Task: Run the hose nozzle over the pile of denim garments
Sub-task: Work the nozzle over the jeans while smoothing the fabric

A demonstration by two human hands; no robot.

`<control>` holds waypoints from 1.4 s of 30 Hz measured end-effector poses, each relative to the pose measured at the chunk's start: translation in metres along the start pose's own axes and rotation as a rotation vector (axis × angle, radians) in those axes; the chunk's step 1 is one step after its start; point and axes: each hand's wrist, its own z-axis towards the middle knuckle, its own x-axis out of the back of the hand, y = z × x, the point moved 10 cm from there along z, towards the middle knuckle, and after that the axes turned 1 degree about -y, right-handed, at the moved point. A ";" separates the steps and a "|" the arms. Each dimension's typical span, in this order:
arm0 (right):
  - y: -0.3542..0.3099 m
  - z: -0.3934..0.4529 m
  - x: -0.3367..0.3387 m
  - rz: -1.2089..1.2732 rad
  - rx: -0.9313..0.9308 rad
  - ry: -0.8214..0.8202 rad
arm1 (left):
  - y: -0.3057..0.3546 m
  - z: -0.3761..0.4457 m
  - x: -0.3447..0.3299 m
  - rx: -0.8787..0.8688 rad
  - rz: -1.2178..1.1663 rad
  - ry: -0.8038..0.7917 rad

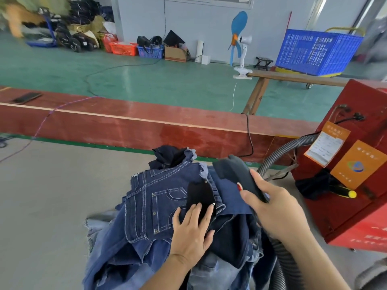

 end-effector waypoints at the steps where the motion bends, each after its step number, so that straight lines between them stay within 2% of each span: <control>1: 0.004 -0.003 -0.001 -0.001 -0.005 -0.028 | 0.000 0.000 -0.001 0.000 -0.002 -0.003; 6: 0.009 -0.011 -0.023 -0.198 -0.019 -0.202 | 0.000 -0.002 -0.007 0.007 -0.042 -0.037; 10: -0.004 -0.001 -0.038 -0.343 0.038 -0.192 | -0.002 0.000 -0.007 0.017 -0.072 -0.040; 13: -0.014 0.010 -0.046 -0.284 0.066 -0.160 | -0.003 0.002 -0.006 0.020 -0.093 -0.061; 18: -0.005 0.013 -0.014 -0.040 0.028 -0.031 | -0.003 0.002 -0.005 -0.002 -0.102 -0.034; 21: 0.011 0.002 -0.011 -0.024 -0.013 -0.109 | -0.003 0.001 -0.009 -0.003 -0.101 -0.047; 25: 0.015 -0.007 -0.032 -0.229 -0.029 -0.253 | -0.001 0.000 -0.011 -0.006 -0.094 -0.033; 29: -0.007 0.006 -0.044 -0.312 0.052 -0.179 | -0.002 0.001 -0.009 -0.003 -0.110 -0.020; 36: 0.000 0.014 -0.015 -0.018 0.023 -0.041 | -0.005 0.001 -0.012 0.010 -0.139 -0.063; 39: 0.017 0.003 -0.012 0.000 -0.015 -0.108 | -0.003 0.000 -0.012 -0.008 -0.131 -0.021; 42: 0.020 -0.003 -0.028 -0.163 -0.035 -0.247 | -0.002 0.000 -0.013 -0.002 -0.147 -0.004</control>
